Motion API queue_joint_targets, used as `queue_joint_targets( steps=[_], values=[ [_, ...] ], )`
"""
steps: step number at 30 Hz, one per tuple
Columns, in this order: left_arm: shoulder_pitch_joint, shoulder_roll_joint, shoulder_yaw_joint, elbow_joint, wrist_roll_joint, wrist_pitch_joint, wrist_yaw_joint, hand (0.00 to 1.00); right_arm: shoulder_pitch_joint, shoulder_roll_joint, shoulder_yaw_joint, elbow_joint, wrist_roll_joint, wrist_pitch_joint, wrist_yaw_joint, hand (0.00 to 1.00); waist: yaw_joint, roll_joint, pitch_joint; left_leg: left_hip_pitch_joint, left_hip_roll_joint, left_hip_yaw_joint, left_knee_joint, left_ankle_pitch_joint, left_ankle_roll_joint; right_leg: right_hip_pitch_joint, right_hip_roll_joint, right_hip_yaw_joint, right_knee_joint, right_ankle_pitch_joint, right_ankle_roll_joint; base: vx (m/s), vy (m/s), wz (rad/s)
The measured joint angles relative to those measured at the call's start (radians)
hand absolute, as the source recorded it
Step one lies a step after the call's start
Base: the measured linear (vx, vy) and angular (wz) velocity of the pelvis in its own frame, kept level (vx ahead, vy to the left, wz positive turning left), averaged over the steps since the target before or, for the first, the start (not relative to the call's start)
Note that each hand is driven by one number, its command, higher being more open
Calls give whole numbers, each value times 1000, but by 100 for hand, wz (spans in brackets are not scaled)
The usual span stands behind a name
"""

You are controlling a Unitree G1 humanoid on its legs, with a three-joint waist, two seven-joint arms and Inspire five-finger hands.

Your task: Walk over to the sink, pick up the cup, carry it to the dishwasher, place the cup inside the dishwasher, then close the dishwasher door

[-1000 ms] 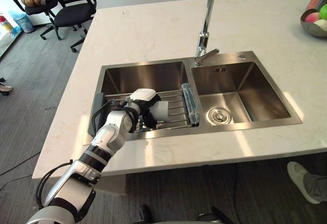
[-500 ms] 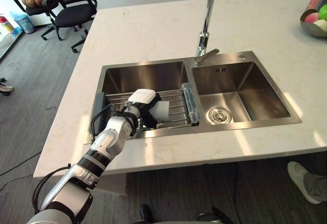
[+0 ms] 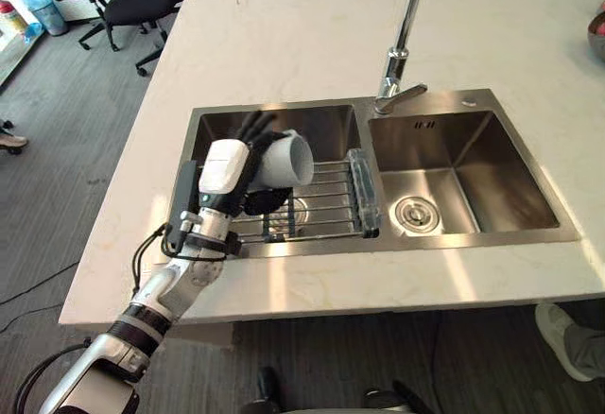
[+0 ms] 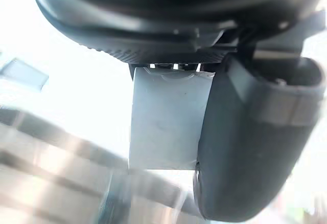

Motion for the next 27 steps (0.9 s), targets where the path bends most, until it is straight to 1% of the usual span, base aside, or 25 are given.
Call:
queue_joint_targets(
  steps=[1,3,4,5,6,7,8,9,11,12,14,15,16,17,19,20,21,22,23,24,25,26,27],
  values=[
    [5,1,22,-19,-19,-22,19,0,1,1,-12,9,-4,0,8,100,9,0,0,0,1,-5,0,0,0,0,1,-6,3,-1,-2,-6,-30,18],
    [24,0,108,-91,-124,-94,77,0,1,10,-61,29,-43,1,31,100,34,0,0,-2,1,-22,0,4,0,2,2,-27,15,-6,-10,-36,-27,21],
    [28,-1,128,-103,-148,-110,85,0,1,13,-73,32,-50,2,33,100,39,0,0,-3,0,-25,0,6,0,2,2,-34,19,-8,-13,-63,-23,18],
    [35,-5,161,-121,-208,-140,94,0,1,19,-97,38,-69,2,38,100,49,0,0,-3,0,-31,0,10,1,2,2,-42,25,-12,-15,-58,-14,13],
    [36,-8,172,-125,-240,-153,97,0,1,21,-109,42,-75,2,41,100,53,0,0,-5,-1,-34,0,13,1,2,2,-46,27,-14,-15,-89,-18,20],
    [36,-20,192,-127,-309,-172,93,0,1,24,-125,45,-83,2,46,100,55,0,0,-11,-5,-44,0,20,3,1,-2,-58,35,-26,-14,-111,-17,25],
    [38,-39,206,-127,-398,-174,74,0,0,31,-149,46,-101,1,48,100,58,2,0,-15,-6,-53,-1,29,6,-1,-3,-67,42,-33,-14,-122,-15,25],
    [41,-51,214,-127,-434,-173,66,0,0,35,-159,46,-110,0,48,100,61,2,0,-16,-5,-57,-6,31,5,-1,-2,-70,44,-34,-14,-141,-6,17],
    [74,-108,266,-127,-544,-167,47,0,1,47,-187,47,-138,0,56,100,65,2,0,-17,3,-72,-6,37,4,-3,3,-79,56,-46,-28,-142,-7,12],
    [86,-126,285,-127,-560,-165,40,0,1,50,-190,45,-151,0,58,100,66,2,0,-18,4,-74,-7,38,4,-3,5,-81,56,-46,-28,-116,-9,16],
    [135,-196,362,-127,-565,-140,40,0,8,63,-217,24,-197,1,60,100,76,3,-1,-31,4,-95,-7,44,0,-3,12,-104,57,-45,-28,-81,-17,26],
    [147,-210,374,-127,-565,-131,41,0,11,67,-226,17,-211,0,60,100,79,3,-1,-38,2,-105,-6,48,3,-2,12,-116,57,-45,-28,-48,-25,50],
    [169,-233,395,-127,-564,-113,42,0,15,70,-232,4,-233,0,60,100,82,3,-1,-53,-4,-132,-6,58,7,1,11,-143,56,-46,-26,-24,-24,61],
    [182,-251,404,-129,-560,-92,44,0,20,75,-251,4,-253,-1,62,100,88,2,-3,-66,-11,-152,-6,67,9,1,10,-167,62,-40,-14,-1,-34,71],
    [203,-293,408,-152,-559,-41,42,0,20,81,-289,18,-287,-7,68,100,115,3,-4,-89,-27,-178,-1,85,18,3,7,-210,78,-49,-8,15,-30,70],
    [218,-312,408,-169,-559,-24,37,0,20,84,-305,25,-298,-13,70,100,126,2,-4,-101,-40,-185,-1,102,28,4,0,-237,89,-55,-7,-17,9,116],
    [257,-338,408,-215,-560,8,29,0,19,87,-320,34,-308,-23,71,100,130,4,-3,-121,-68,-146,0,130,61,12,-11,-296,113,-69,-6,-35,32,117],
    [278,-346,409,-238,-562,17,23,0,17,88,-327,38,-309,-26,72,100,132,4,-4,-125,-76,-111,0,136,89,17,-14,-323,126,-75,-8,-66,71,136],
    [326,-363,416,-280,-573,24,4,0,14,90,-338,44,-310,-35,71,100,143,10,-9,-123,-73,-11,-1,63,190,26,-15,-372,154,-79,-9,-81,82,122],
    [354,-390,436,-287,-595,28,-25,0,14,91,-335,47,-310,-37,72,100,149,7,-16,-124,-66,115,9,-54,238,32,-29,-408,148,-65,-30,-66,67,125],
    [357,-405,453,-288,-606,32,-40,0,15,101,-333,52,-311,-37,69,100,149,-16,-24,-138,-66,181,46,-111,234,32,-51,-418,129,-65,-48,-59,100,120],
    [362,-419,488,-303,-626,33,-53,0,14,101,-318,57,-310,-39,58,100,170,-37,-29,-215,-30,254,261,-130,247,24,-90,-430,130,-93,-20,-26,75,79],
    [378,-427,505,-311,-628,33,-54,0,15,86,-302,57,-309,-39,50,100,183,-14,-33,-243,19,265,382,-132,251,15,-88,-440,158,-92,-4,-25,121,70]
  ],
)
